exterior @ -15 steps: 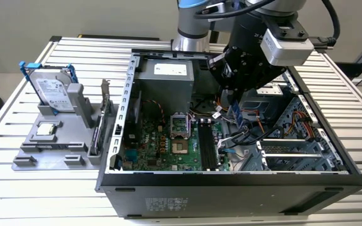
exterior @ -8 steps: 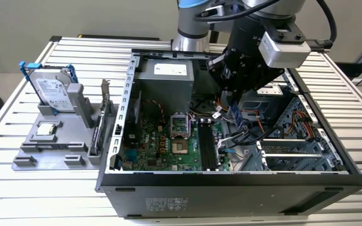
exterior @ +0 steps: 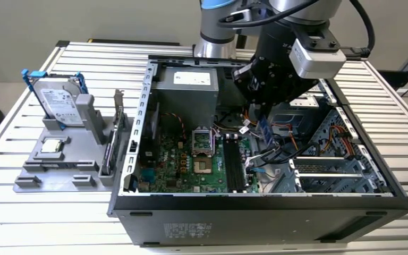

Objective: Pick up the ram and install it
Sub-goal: 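Insert the ram into the slot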

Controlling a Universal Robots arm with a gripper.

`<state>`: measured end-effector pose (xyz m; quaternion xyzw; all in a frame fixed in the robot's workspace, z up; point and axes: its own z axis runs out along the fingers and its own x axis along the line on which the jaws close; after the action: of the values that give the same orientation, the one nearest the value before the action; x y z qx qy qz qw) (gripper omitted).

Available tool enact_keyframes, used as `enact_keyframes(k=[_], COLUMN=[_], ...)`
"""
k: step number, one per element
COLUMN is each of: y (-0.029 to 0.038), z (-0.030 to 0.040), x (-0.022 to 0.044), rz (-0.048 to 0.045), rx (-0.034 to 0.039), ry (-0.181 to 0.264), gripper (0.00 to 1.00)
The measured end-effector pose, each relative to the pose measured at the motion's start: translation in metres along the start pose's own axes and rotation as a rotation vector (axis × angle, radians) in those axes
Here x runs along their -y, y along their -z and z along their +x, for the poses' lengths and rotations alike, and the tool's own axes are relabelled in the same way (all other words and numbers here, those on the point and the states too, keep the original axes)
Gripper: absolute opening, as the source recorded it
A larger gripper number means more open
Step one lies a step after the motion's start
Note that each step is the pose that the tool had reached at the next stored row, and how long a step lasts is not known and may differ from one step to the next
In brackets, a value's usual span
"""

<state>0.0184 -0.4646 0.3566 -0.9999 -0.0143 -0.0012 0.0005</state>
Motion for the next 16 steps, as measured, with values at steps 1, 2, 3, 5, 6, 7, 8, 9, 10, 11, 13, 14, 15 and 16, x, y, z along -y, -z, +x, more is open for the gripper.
enact_keyframes(k=[1,2,3,5,6,7,8,9,10,11,13,14,15,16], y=[-0.0007,-0.0013,-0.0020,-0.0030,-0.0037,-0.0044,-0.0050,-0.0056,-0.0063,-0.0069,-0.0082,-0.0088,-0.0095,-0.0101], z=[0.0000,0.0000,0.0000,0.0000,0.0000,0.0000,0.0001,0.0001,0.0001,0.0001,0.0001,0.0001,0.0001,0.0001], x=[0.0003,0.0005,0.0008,0.0016,0.0019,0.0022,0.0024,0.0027,0.0031,0.0033,0.0040,0.0043,0.0045,0.0048], rz=[-0.0004,-0.0008,-0.0011,-0.0027,-0.0031,-0.0035,-0.0041,-0.0048,-0.0055,-0.0063,-0.0078,-0.0086,-0.0092,-0.0098], rx=[0.0000,0.0000,0.0000,0.0001,0.0001,0.0001,0.0001,0.0001,0.0001,0.0002,0.0002,0.0003,0.0003,0.0002], ry=[0.000,0.000,0.000,0.000,0.000,0.000,0.000,0.000,0.000,0.000,0.000,0.000,0.000,0.000], gripper=[0.00,0.00,0.00,0.00,0.00,0.00,0.00,0.00,0.00,0.00,0.00,0.00,0.00,0.00])
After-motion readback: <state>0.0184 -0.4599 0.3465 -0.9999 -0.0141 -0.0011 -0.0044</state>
